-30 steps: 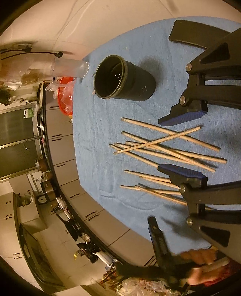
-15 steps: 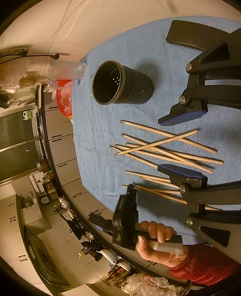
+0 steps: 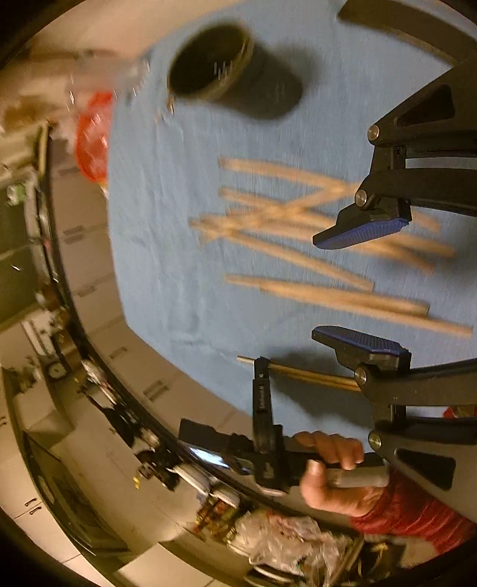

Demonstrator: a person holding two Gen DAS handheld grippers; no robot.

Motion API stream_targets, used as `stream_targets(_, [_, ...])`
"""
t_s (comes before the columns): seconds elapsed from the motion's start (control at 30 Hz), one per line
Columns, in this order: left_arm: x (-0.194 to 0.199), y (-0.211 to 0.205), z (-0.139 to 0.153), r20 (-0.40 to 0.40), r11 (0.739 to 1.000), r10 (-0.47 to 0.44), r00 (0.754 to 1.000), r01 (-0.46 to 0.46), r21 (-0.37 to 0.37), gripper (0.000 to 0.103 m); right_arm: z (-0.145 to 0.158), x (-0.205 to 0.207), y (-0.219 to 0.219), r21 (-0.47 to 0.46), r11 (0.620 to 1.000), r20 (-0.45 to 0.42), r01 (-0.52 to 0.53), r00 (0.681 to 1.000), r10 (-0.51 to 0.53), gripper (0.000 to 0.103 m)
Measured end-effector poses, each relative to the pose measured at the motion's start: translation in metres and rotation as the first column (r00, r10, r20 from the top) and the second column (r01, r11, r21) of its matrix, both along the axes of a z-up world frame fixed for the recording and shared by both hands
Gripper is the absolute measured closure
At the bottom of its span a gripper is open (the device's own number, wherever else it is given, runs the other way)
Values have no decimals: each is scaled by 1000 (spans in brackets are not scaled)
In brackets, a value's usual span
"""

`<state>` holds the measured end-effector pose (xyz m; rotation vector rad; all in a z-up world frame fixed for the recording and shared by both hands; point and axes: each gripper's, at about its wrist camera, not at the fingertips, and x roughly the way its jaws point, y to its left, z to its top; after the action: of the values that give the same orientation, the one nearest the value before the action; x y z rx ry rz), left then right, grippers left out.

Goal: Organize utensils
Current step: 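Close the left gripper on one wooden chopstick while the right gripper approaches the chopsticks, then close the right gripper on a chopstick while the left gripper lifts its chopstick upright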

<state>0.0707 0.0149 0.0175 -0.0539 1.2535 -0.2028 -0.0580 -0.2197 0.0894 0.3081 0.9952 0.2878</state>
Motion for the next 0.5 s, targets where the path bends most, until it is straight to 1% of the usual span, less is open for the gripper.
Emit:
stream_targets(0.07, [-1, 18, 1, 9, 1000, 17, 1000, -16, -17, 95, -7, 13, 15, 26, 999, -43, -30, 999, 31, 56])
stream_targets(0.1, [0, 30, 1, 7, 998, 34, 999, -34, -62, 95, -12, 20, 25, 39, 998, -61, -49, 997, 51, 55])
stream_targets(0.17, [2, 42, -1, -17, 988, 50, 999, -52, -145, 96, -20, 28, 44, 28, 997, -88, -70, 993, 72, 56])
stream_targets(0.2, [2, 45, 1, -17, 981, 46, 999, -48, -188, 96, -24, 31, 51, 26, 996, -92, -80, 992, 82, 56])
stream_targets(0.23, [1, 44, 5, -5, 976, 36, 999, -36, -215, 96, -28, 31, 56, 24, 996, -94, -86, 992, 88, 55])
stream_targets(0.3, [-6, 38, 18, 41, 973, -6, 999, 16, -232, 97, -34, 33, 64, 15, 996, -109, -88, 990, 89, 55])
stream_targets(0.33, [-4, 33, 19, 49, 970, -18, 999, 29, -242, 97, -36, 34, 67, 14, 996, -118, -90, 989, 91, 55])
stream_targets(0.37, [-4, 30, 22, 60, 971, -25, 998, 38, -235, 97, -38, 36, 70, 7, 996, -123, -91, 988, 91, 55])
stream_targets(0.43, [-3, 35, 24, 72, 979, -18, 997, 33, -203, 97, -38, 37, 76, -7, 996, -127, -90, 988, 88, 55])
stream_targets(0.5, [-2, 46, 25, 71, 976, -3, 997, 18, -216, 97, -39, 41, 84, -19, 994, -129, -103, 987, 100, 55])
